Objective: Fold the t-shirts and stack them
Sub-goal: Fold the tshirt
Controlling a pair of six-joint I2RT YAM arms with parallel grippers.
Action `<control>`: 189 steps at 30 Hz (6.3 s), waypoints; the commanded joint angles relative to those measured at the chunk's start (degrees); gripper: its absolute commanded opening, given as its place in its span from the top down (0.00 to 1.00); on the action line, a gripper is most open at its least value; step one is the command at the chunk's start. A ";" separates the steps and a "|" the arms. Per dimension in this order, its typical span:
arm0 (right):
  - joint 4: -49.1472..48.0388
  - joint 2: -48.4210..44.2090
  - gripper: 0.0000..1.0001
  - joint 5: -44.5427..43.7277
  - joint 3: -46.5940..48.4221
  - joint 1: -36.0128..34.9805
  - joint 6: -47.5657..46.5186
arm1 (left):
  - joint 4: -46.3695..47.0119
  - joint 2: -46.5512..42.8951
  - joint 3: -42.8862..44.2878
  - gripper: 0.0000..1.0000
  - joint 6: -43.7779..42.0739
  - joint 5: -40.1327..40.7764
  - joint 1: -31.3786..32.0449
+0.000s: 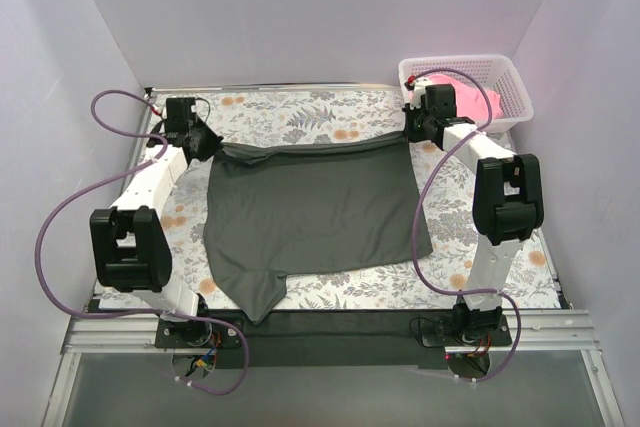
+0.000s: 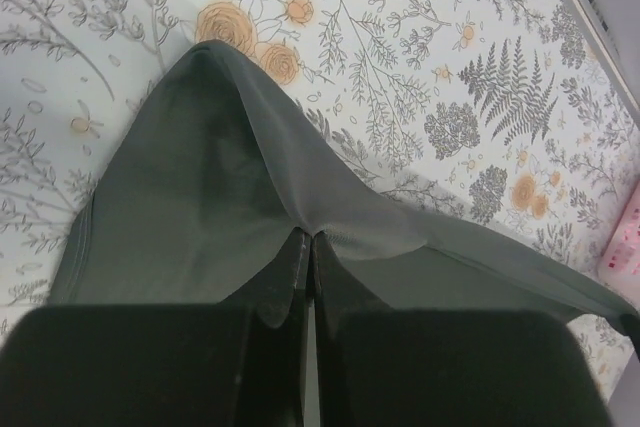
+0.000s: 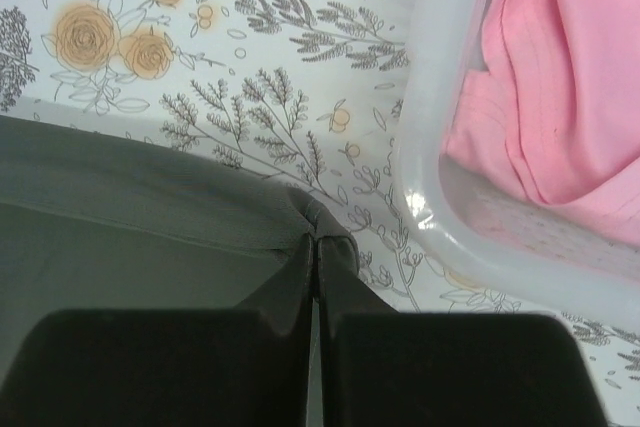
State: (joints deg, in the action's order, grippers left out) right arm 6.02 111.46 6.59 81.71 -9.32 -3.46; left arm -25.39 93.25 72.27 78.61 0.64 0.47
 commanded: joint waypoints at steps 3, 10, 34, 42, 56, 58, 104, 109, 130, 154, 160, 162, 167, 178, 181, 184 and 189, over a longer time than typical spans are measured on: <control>-0.05 -4.41 0.99 0.09 -2.26 0.62 -0.14 | -3.09 -9.31 -3.10 1.00 3.65 2.87 -0.38; -0.05 -6.08 0.99 0.97 -4.28 0.71 0.83 | -4.67 -14.59 -6.43 1.00 5.59 2.69 -0.30; 0.39 -10.12 0.99 0.97 -11.66 0.62 6.36 | -3.53 -23.11 -25.07 1.00 14.47 -2.93 -0.38; 2.68 -11.97 0.99 0.18 -16.58 0.62 12.07 | -3.62 -24.35 -28.15 1.00 15.17 -2.14 -0.38; 7.07 -12.40 0.71 -2.98 -17.46 0.62 13.57 | -3.79 -25.31 -33.42 0.75 16.14 -1.43 -0.38; 7.07 -14.15 0.63 -3.60 -17.46 0.71 13.57 | -4.40 -26.19 -33.25 0.56 15.87 -1.35 -0.38; 2.59 -9.59 0.85 0.01 -22.82 1.59 13.66 | 7.02 1.05 -16.72 0.44 1.81 6.04 -2.23; 2.24 -9.16 0.86 0.35 -23.00 1.68 13.57 | 7.81 1.93 -15.85 0.44 1.11 5.42 -2.40; 1.89 -8.80 0.88 0.71 -23.18 1.76 13.57 | 9.57 3.34 -16.72 0.71 0.41 3.40 -2.58; 1.80 -8.45 0.91 -0.70 -23.62 1.94 13.75 | -3.18 -7.90 -18.39 1.00 9.45 6.92 -2.49; 1.80 -8.54 0.91 -0.70 -23.35 1.94 13.83 | -3.00 -10.02 -24.98 1.00 13.75 5.95 -2.49; 1.80 -8.54 0.91 -0.61 -23.44 1.94 13.75 | -2.04 -9.85 -27.52 1.00 14.64 5.33 -2.49; 1.71 -8.71 0.91 -1.14 -23.44 2.03 13.75 | 0.42 -9.05 -30.52 0.96 18.06 4.63 -2.58; -0.48 -13.29 0.71 3.08 -19.76 1.94 12.60 | 3.85 -9.59 -22.36 0.36 7.44 8.15 -4.51; -0.48 -11.71 0.71 2.90 -17.21 1.94 12.60 | 5.78 -5.73 -19.54 0.36 4.72 7.44 -4.86; -0.92 -9.86 0.71 3.17 -14.83 2.03 12.60 | 6.75 -2.47 -16.55 0.36 3.31 6.83 -4.95; -0.92 -7.22 0.70 4.04 -11.50 2.03 13.04 | 7.46 3.33 -13.48 0.38 2.52 4.55 -4.95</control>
State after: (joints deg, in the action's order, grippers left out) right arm 6.63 102.76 9.56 67.09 -7.55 9.87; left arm -18.72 95.29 56.51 83.22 6.42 -4.19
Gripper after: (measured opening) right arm 0.296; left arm 0.623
